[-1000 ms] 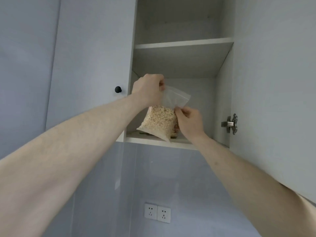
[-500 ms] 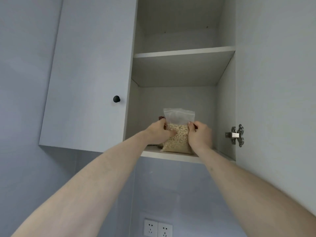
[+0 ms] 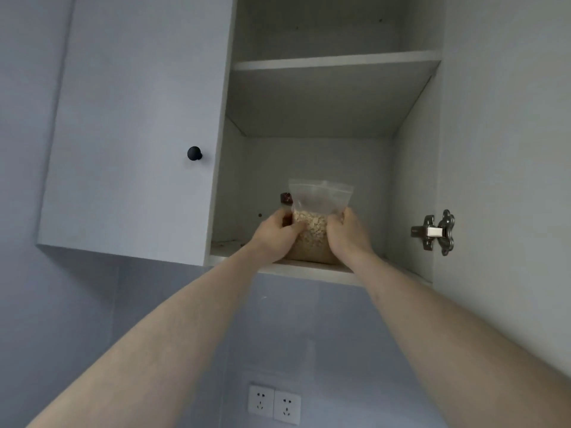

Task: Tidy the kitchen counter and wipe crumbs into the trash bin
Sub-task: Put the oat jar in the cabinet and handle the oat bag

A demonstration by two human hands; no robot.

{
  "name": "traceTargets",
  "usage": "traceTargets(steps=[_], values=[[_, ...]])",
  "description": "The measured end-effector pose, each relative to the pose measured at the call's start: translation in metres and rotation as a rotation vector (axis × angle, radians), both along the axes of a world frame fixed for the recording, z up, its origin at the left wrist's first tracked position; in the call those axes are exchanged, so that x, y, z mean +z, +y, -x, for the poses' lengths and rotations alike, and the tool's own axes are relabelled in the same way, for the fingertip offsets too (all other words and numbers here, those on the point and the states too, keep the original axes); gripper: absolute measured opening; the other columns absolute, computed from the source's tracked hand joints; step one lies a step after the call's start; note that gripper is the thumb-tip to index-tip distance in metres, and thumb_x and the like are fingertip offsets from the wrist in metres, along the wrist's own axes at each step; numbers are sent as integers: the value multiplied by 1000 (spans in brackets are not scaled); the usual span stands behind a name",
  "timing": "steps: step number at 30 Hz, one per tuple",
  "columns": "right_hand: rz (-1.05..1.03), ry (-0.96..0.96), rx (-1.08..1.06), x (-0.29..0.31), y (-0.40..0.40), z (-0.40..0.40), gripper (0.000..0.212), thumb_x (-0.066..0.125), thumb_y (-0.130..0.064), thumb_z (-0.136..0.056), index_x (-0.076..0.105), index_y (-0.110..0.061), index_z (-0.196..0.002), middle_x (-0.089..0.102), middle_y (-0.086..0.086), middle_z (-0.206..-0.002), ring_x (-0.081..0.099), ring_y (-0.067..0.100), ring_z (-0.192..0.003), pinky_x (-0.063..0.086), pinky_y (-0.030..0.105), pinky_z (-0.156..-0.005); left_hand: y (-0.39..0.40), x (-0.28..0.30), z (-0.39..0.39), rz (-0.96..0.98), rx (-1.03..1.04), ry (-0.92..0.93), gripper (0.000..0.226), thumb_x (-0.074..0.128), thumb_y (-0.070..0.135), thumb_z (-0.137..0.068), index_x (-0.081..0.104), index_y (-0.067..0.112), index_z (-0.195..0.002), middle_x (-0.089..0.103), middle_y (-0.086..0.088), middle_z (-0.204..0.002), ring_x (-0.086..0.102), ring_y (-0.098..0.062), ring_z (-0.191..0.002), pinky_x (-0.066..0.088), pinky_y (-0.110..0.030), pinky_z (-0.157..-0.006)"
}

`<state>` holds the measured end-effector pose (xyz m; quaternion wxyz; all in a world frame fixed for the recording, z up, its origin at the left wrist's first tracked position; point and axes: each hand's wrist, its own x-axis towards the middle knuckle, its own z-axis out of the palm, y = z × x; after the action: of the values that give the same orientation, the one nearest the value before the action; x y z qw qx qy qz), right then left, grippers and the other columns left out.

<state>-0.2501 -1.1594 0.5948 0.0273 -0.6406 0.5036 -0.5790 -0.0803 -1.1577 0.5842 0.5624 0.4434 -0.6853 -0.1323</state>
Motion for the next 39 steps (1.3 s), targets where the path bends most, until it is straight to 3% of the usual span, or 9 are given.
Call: traceTargets(steps=[7, 12, 15, 20, 24, 26, 32, 35, 39], values=[[-139, -50, 41, 0, -7, 4, 41, 38, -43, -102, 54, -15, -128, 60, 9, -128, 57, 32, -119, 38, 34, -89, 8, 1, -1, -73, -83, 97, 55, 63, 48, -75, 64, 21, -123, 70, -6, -114, 66, -27, -108, 53, -51, -99], [-83, -165, 61, 0, -15, 9, 17, 42, -27, -103, 50, -18, -116, 60, 2, -108, 53, 22, -97, 36, 31, -83, 3, 0, -4, -95, -113, 116, 56, 76, 59, -70, 68, 21, -110, 75, -2, -100, 72, -23, -94, 60, -44, -88], [-56, -154, 45, -2, -17, 9, 11, 45, -28, -105, 48, -18, -109, 56, -6, -92, 55, 16, -85, 36, 27, -67, 1, 0, -4, -92, -45, 82, 52, 74, 58, -77, 70, 21, -113, 72, 1, -102, 68, -19, -97, 53, -34, -77], [-71, -176, 33, -3, -15, 10, 40, 51, -44, -102, 47, -15, -130, 56, -2, -109, 54, 19, -96, 37, 30, -83, 4, -1, -2, -73, 39, 10, 35, 65, 53, -86, 71, 25, -106, 69, 5, -94, 63, -11, -88, 41, -25, -65], [-45, -126, 123, -3, -11, 8, 32, 54, -38, -96, 46, -25, -124, 58, -14, -99, 53, -1, -84, 36, 24, -67, 4, -1, -3, -49, 43, -3, 20, 60, 46, -90, 68, 30, -96, 67, 7, -90, 59, -6, -84, 39, -25, -64], [-36, -122, 169, -2, -10, 7, 29, 54, -32, -96, 46, -26, -123, 59, -10, -107, 51, -5, -86, 34, 19, -65, 3, -1, -3, -47, 47, 6, 18, 59, 44, -90, 69, 29, -94, 67, 5, -92, 59, -8, -85, 40, -26, -65], [-50, -79, 220, -5, -12, 9, 10, 56, -34, -101, 52, -35, -111, 60, -14, -104, 60, 8, -95, 41, 22, -71, 2, -1, -4, -59, 48, 40, 24, 57, 42, -88, 66, 20, -81, 66, -1, -82, 60, -19, -78, 44, -32, -65], [-31, -74, 231, -5, -14, 9, 12, 58, -37, -101, 54, -35, -111, 62, -9, -111, 60, 14, -104, 43, 29, -87, 3, -1, -3, -61, 70, 45, 26, 57, 42, -89, 66, 18, -86, 66, -2, -85, 60, -19, -79, 44, -32, -65], [-10, -36, 177, -6, -12, 9, 25, 58, -36, -102, 60, -26, -124, 65, -3, -118, 57, 12, -100, 39, 26, -86, 6, 0, -3, -58, 98, 30, 23, 54, 41, -91, 61, 22, -82, 65, -1, -86, 59, -18, -79, 43, -32, -65]])
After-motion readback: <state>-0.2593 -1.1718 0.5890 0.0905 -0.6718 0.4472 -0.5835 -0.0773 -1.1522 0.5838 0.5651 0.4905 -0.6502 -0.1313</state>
